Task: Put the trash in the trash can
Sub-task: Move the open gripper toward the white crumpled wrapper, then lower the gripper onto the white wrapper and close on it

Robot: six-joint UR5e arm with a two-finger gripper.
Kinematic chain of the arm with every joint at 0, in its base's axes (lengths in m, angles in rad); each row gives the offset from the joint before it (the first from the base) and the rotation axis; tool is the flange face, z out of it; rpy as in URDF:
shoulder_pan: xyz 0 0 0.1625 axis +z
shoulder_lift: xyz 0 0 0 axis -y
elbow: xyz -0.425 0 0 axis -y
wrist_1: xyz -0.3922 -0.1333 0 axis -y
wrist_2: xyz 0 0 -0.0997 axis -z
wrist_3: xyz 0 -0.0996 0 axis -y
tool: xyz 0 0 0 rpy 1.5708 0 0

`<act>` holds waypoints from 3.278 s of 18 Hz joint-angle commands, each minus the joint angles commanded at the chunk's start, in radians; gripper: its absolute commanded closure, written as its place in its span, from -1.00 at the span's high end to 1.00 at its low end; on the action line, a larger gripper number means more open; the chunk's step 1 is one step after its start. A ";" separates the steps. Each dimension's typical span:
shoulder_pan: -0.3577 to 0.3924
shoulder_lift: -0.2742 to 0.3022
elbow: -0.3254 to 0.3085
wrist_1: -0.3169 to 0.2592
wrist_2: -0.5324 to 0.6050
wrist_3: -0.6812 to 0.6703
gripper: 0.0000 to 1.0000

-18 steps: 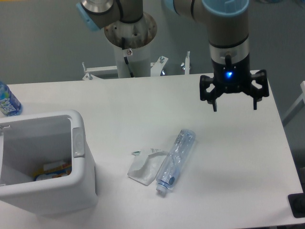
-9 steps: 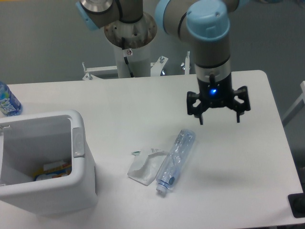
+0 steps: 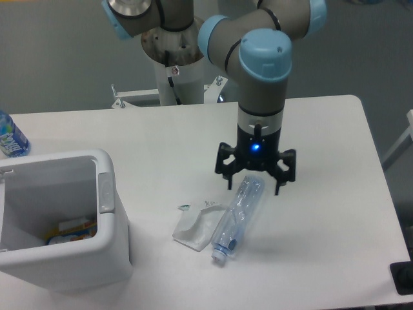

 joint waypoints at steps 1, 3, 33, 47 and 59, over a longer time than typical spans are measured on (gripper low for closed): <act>-0.003 -0.009 -0.008 0.000 -0.029 -0.002 1.00; -0.006 -0.023 -0.026 0.006 -0.033 -0.002 1.00; -0.160 -0.209 -0.091 0.150 0.092 -0.006 -0.80; -0.114 -0.120 -0.063 0.143 -0.046 -0.040 -1.00; -0.101 -0.156 0.240 0.144 -0.155 -0.413 -1.00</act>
